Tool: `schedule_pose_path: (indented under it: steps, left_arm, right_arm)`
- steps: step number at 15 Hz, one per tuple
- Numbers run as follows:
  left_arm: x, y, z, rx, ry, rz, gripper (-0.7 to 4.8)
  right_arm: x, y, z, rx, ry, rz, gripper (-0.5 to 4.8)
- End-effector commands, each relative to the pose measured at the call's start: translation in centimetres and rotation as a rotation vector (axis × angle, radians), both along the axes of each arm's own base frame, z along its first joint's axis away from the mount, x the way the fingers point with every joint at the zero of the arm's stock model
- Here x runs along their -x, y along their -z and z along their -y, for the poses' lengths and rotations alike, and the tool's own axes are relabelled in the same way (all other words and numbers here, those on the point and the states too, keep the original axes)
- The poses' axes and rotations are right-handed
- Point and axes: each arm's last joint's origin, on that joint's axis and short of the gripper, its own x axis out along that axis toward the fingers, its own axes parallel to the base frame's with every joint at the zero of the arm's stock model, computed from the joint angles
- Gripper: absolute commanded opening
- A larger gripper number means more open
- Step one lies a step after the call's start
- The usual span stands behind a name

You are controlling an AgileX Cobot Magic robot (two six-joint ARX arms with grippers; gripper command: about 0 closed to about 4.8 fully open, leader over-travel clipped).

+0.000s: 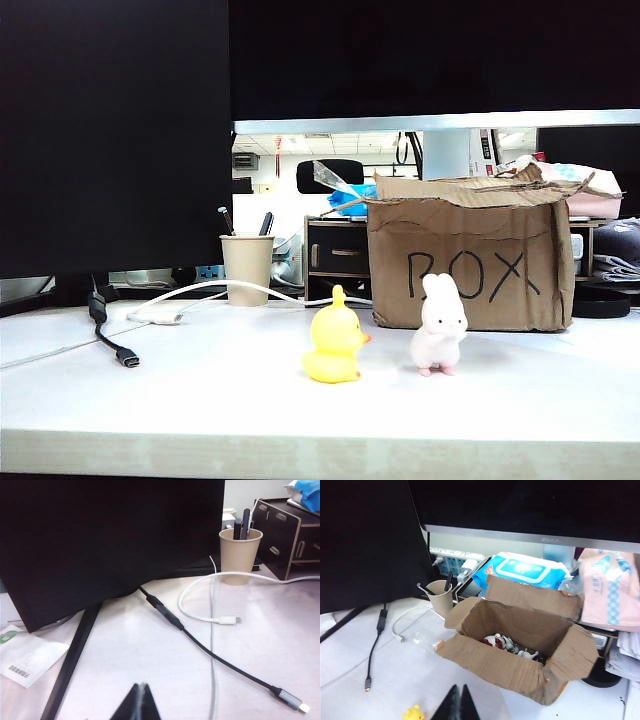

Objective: Put the doll that is least similar in size compared to the others into the paper box.

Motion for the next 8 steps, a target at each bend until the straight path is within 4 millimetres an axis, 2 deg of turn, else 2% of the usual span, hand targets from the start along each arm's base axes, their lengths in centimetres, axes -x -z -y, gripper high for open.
schedule_pose_path:
  steps: [1, 8]
  left_arm:
    - [0.0, -0.1, 0.0, 0.0, 0.006, 0.005, -0.05]
    - [0.0, -0.1, 0.0, 0.0, 0.006, 0.005, -0.05]
  right_arm:
    - [2.2, -0.3, 1.0, -0.034, 0.004, 0.069, -0.05]
    - [5.4, -0.3, 2.3, -0.081, 0.004, 0.178, -0.05]
